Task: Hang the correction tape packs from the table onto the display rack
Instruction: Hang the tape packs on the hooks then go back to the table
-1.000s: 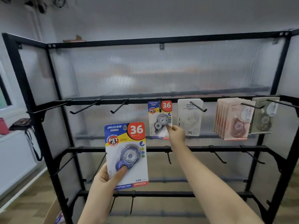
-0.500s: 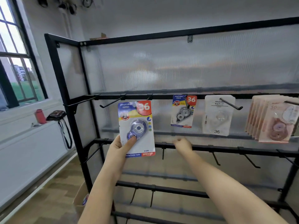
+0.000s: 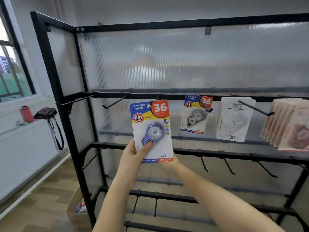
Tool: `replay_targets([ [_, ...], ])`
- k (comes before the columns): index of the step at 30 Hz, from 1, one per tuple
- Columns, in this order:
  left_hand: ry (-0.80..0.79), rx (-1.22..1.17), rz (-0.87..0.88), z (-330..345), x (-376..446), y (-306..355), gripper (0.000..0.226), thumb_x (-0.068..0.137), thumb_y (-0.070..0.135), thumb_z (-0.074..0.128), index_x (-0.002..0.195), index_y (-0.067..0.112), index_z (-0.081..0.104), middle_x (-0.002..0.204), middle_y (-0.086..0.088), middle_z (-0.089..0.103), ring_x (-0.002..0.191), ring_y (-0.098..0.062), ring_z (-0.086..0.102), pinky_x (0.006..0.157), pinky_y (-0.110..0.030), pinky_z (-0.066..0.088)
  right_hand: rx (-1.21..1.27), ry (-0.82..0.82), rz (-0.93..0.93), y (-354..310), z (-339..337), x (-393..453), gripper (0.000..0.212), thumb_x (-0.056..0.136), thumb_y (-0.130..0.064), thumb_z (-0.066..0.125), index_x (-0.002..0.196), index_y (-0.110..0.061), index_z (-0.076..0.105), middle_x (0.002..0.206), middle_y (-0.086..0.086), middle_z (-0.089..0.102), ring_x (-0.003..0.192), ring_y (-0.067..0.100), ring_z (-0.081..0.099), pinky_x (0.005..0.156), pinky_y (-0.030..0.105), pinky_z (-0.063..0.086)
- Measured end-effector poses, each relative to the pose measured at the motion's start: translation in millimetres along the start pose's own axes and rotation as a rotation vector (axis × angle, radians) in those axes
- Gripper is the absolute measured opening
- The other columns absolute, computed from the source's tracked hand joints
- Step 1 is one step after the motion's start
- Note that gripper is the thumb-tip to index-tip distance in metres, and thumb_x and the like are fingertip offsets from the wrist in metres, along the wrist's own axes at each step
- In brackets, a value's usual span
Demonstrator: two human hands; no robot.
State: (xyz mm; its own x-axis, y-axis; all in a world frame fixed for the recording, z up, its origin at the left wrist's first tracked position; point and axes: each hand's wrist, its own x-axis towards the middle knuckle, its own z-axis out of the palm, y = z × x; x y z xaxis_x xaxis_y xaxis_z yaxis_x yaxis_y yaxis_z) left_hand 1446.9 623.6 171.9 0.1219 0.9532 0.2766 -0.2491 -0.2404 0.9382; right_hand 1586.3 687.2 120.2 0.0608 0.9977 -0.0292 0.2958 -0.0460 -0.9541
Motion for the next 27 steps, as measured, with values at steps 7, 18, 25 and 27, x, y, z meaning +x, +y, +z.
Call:
replay_targets([
  [7,-0.012,0.102,-0.027,-7.7,33.2,-12.5,0.045,0.072,0.034,0.069,0.113,0.018,0.061,0.1,-0.002,0.074,0.09,-0.018,0.071,0.077,-0.033,0.056,-0.558,0.007,-0.119,11.0,-15.6,22.9,0.037,0.093,-0.013,0.055,0.129,-0.008,0.052,0.127,0.011,0.059,0.115,0.027,0.056,0.099,0.039,0.047],
  [18,-0.005,0.249,-0.217,3.9,160.9,-44.4,0.019,0.091,0.03,0.061,0.105,0.018,0.056,0.1,-0.002,0.068,0.088,-0.015,0.066,0.07,-0.026,0.053,-0.957,0.079,-0.186,32.5,-56.7,41.7,0.023,0.095,-0.019,0.049,0.118,-0.015,0.054,0.114,0.002,0.058,0.101,0.017,0.056,0.082,0.025,0.048],
  [25,0.084,0.277,-0.302,22.5,157.7,-65.4,0.024,0.09,0.042,0.06,0.087,0.018,0.056,0.093,-0.004,0.066,0.081,-0.017,0.063,0.083,-0.036,0.054,-1.014,0.092,-0.159,30.0,-65.4,34.7,0.023,0.096,-0.023,0.049,0.117,-0.017,0.056,0.11,0.002,0.06,0.096,0.02,0.059,0.082,0.035,0.053],
  [27,0.053,0.377,-0.307,19.3,145.6,-66.1,0.03,0.091,0.045,0.058,0.094,0.015,0.058,0.097,-0.007,0.067,0.084,-0.018,0.063,0.087,-0.038,0.053,-1.042,0.078,-0.145,26.5,-59.7,30.6,0.024,0.096,-0.021,0.048,0.119,-0.016,0.055,0.109,0.004,0.06,0.093,0.02,0.059,0.08,0.036,0.054],
])
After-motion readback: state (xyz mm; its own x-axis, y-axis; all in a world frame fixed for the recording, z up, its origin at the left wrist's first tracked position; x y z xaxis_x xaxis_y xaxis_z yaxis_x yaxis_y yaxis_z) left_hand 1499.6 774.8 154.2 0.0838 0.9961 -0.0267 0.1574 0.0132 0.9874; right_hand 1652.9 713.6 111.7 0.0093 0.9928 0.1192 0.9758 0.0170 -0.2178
